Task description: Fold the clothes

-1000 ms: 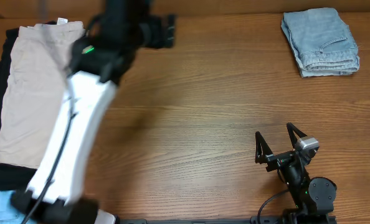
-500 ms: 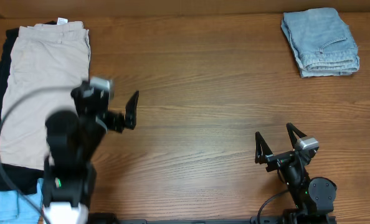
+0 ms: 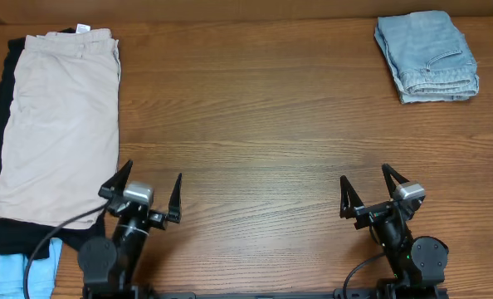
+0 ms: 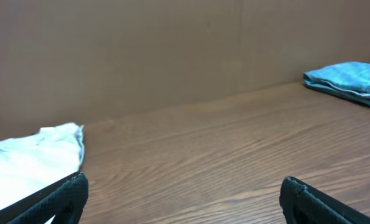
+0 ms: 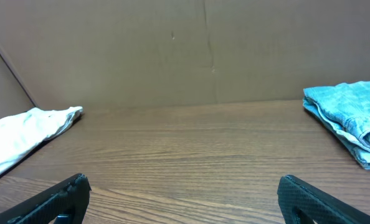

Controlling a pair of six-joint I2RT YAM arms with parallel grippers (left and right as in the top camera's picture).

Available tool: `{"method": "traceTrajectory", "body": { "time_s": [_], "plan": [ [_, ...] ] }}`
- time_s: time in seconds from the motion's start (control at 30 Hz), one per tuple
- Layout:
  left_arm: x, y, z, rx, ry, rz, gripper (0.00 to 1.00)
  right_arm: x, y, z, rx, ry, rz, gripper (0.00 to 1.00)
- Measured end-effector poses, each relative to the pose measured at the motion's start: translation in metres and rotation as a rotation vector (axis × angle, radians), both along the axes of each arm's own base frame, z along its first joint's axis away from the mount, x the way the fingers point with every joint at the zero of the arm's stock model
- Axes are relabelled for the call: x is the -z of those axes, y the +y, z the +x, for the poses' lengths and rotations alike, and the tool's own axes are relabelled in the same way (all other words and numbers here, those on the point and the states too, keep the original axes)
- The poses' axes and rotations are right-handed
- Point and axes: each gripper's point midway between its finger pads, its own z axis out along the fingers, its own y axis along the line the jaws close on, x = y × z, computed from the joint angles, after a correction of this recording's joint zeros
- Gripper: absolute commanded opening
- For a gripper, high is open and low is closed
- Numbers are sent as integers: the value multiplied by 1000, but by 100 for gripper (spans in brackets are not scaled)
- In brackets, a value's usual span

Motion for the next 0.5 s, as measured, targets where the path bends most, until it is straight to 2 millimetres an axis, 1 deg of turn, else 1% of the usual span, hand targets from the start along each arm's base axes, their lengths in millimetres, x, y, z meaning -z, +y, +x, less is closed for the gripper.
{"method": "traceTrajectory", "body": {
  "time_s": [0.27,0.47,0.5],
  "plan": [
    [25,12,-1,-71,-30,74,100,0,0,0,0,0,1,100],
    [45,23,1,-129,1,119,100,0,0,0,0,0,1,100],
    [45,24,1,-136,2,123,100,0,0,0,0,1,1,100]
  ]
}}
